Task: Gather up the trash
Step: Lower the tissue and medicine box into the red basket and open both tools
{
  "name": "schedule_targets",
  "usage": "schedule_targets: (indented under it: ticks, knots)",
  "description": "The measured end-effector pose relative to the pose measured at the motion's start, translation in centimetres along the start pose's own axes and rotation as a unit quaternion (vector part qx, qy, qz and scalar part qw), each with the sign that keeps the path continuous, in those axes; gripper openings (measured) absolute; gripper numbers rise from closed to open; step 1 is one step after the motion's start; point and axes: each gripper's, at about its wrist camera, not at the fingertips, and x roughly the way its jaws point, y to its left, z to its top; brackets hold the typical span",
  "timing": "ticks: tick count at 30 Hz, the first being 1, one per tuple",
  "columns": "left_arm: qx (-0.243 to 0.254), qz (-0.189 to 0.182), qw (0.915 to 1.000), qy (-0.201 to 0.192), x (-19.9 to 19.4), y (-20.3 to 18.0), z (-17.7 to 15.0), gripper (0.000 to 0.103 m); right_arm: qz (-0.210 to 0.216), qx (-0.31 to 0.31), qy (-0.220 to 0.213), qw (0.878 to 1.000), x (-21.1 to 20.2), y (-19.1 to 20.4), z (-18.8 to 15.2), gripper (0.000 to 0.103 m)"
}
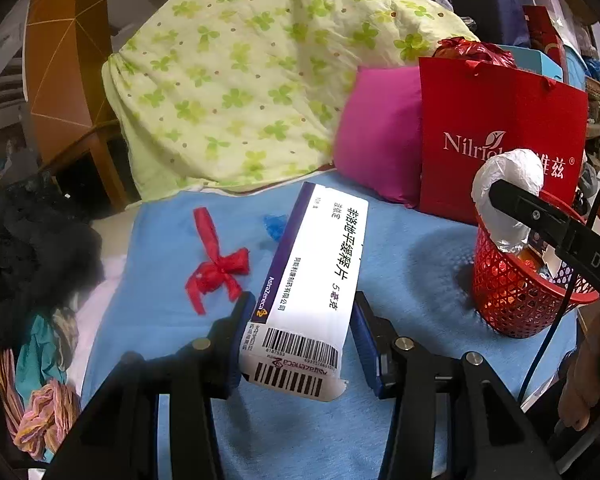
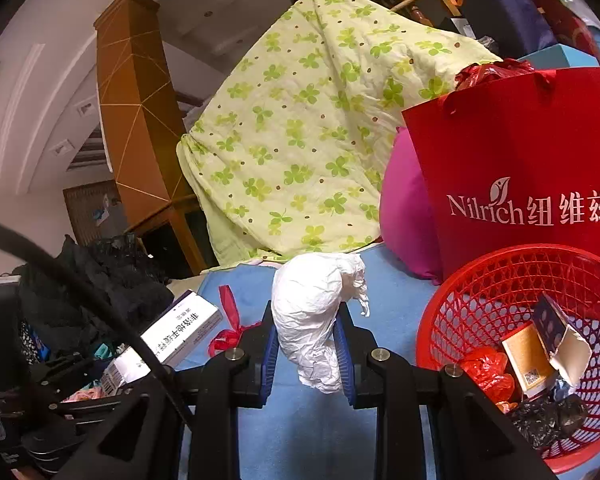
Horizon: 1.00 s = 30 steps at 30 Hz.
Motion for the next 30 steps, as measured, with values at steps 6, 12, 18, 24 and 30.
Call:
schedule_targets:
  ticks: [6,12,18,24,30]
  knots:
    - [0.007,-0.001,1.0,-0.001,-0.1,-0.6,0.3,0.05,-0.003,0.003,-0.006,1.0,-0.4,-0.3,0.2,0.028]
    - [0.012,-0.002,0.9999,-0.003,-0.3,-1.1,0.6,0.05,-0.007,0.015,-0.008,1.0,-1.0,-1.0,0.2,0.028]
    - [0.019,-0.006,0.9998,-0.005,-0.5,-1.5,0.8,0.05,-0.011,0.022,-0.014,1.0,-1.4,-1.5,0.5,0.028]
    - [0.022,-0.009,0.9997,-0.004,-0.5,-1.9,0.8,0.05,-0.014,0.027,-0.018,0.999,-1.9,-2.0,0.6,0.028]
    - [0.026,-0.012,0.9996,-0.003,-0.4,-2.5,0.7,0.05,-0.021,0.032,-0.021,0.999,-2.3,-2.5,0.7,0.028]
